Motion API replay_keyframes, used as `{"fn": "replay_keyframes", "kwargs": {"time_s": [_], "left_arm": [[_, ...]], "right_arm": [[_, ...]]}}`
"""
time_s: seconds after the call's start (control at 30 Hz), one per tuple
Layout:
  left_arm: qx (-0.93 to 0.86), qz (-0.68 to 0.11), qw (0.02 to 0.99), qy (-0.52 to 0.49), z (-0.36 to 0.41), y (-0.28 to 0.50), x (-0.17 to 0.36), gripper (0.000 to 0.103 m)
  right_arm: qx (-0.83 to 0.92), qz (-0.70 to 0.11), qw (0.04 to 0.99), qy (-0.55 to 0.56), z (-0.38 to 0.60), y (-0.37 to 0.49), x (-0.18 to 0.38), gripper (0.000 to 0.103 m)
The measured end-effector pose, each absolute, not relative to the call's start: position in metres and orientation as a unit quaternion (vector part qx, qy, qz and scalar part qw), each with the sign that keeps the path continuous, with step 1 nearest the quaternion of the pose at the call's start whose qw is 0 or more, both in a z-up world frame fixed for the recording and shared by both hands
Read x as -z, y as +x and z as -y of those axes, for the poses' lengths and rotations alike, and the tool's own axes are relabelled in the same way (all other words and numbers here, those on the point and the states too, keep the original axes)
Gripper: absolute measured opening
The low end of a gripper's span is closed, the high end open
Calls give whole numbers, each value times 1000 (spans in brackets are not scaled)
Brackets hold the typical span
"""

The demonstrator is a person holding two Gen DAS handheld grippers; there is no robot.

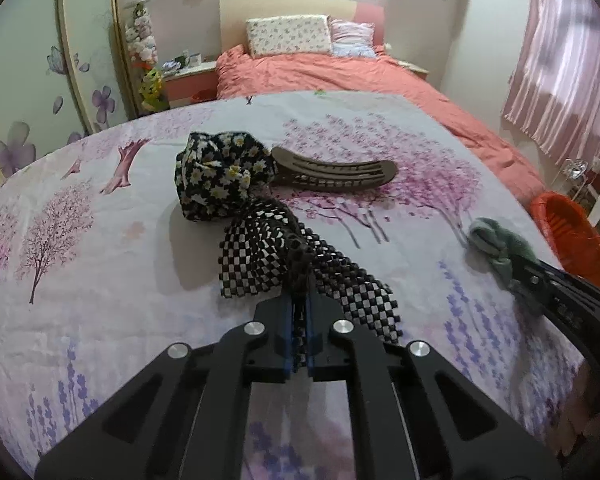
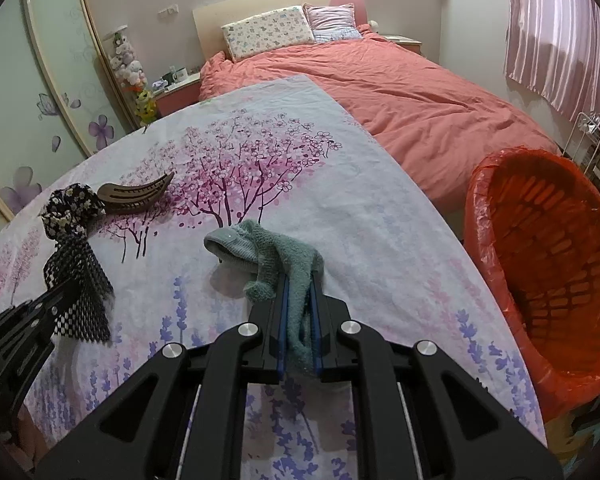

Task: Collect trash
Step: 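Carry mesh mat and sock over the orange basket and open both grippers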

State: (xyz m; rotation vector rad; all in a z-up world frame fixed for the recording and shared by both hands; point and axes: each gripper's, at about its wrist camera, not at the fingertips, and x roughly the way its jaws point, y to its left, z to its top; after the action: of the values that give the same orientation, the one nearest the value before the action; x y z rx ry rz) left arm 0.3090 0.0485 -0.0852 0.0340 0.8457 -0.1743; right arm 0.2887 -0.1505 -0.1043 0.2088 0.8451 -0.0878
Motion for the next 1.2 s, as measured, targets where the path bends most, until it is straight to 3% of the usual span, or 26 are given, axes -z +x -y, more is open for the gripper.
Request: {"fn": "replay_keyframes", "kwargs": {"time_s": [0.6,1.2], "left_arm": [[147,-345,927,0,-27,259,18,6],[251,-305,919,-16,58,231,-23,6]], "right_arm": [[-1,-316,939,139,184,231,41,7],[86,-200,964,153,251,173,-1,7]]}}
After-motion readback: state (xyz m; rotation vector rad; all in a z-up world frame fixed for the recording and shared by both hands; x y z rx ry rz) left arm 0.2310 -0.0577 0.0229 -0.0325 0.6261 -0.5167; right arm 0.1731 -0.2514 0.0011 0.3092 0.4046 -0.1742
